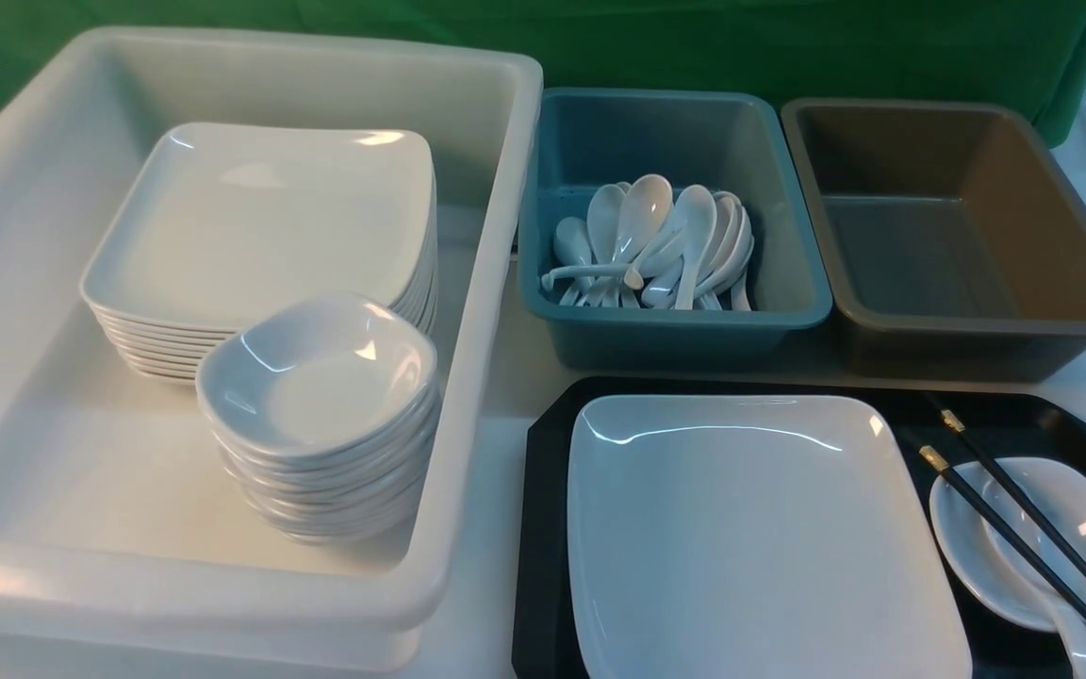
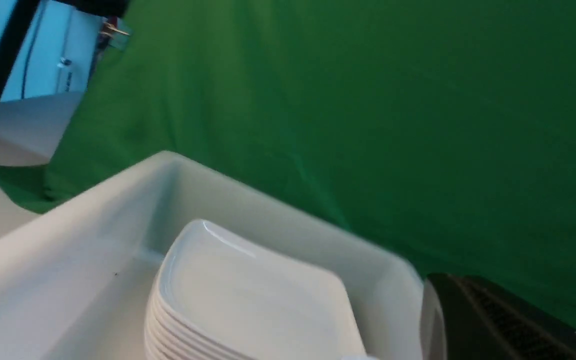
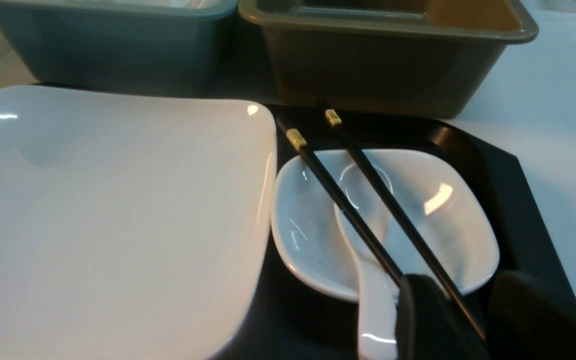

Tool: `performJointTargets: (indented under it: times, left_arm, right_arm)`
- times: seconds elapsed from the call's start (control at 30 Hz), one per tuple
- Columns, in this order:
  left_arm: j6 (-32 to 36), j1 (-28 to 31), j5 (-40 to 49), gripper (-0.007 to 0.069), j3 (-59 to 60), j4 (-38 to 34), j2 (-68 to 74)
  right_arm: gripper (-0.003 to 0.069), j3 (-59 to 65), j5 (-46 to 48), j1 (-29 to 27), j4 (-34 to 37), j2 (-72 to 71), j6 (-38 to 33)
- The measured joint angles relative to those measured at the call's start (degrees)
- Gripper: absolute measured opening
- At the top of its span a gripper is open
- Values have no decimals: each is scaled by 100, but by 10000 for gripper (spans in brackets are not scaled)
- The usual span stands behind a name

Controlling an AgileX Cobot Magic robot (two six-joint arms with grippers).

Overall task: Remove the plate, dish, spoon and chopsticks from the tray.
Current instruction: Use the right arm to grab a pair of chopsticks from the plate

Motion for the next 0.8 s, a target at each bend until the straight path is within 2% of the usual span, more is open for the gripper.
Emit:
performJointTargets:
  times: [0.17, 0.23, 0.27, 0.3, 0.33, 0.4, 0.43, 0.47, 0.6, 0.67, 0.73, 0.8]
  left_arm:
    - [869, -492, 1351, 9, -945, 13, 1492]
    - [1060, -804, 1482, 9, -1140, -40, 1934]
    - [1140, -1147, 1512, 9, -1276, -58, 2291]
    - [1140, -1147, 1512, 9, -1276, -58, 2291]
    - [1237, -1668, 1501, 9, -1406, -43, 2735]
    - [1338, -1869, 1469, 9, -1423, -19, 2888]
    - [1477, -2228, 1430, 9, -1438, 21, 3128]
    - [1529, -2306, 1430, 9, -1444, 32, 3219]
    - [1674, -2843, 1430, 9, -1450, 69, 3759]
    - [1680, -2875, 1430, 9, -1450, 59, 3873]
    - [1708, -2914, 1435, 9, -1450, 36, 4052]
    - [1739, -2916, 1410, 9, -1450, -42, 4122]
  right_arm:
    - [239, 0, 0, 0, 0, 0, 0]
    - [239, 0, 0, 0, 0, 0, 0]
    - [239, 0, 0, 0, 0, 0, 0]
    - [239, 0, 0, 0, 0, 0, 0]
    - [239, 0, 0, 0, 0, 0, 0]
    - [239, 0, -5, 0, 0, 0, 0]
    - [239, 0, -61, 0, 16, 0, 6]
    - [239, 0, -90, 0, 43, 0, 33]
    - [239, 0, -940, 0, 994, 0, 923]
    - [239, 0, -1270, 0, 1097, 0, 1118]
    - [239, 0, -1989, 0, 1213, 0, 1390]
    - [237, 0, -2306, 0, 1331, 0, 1937]
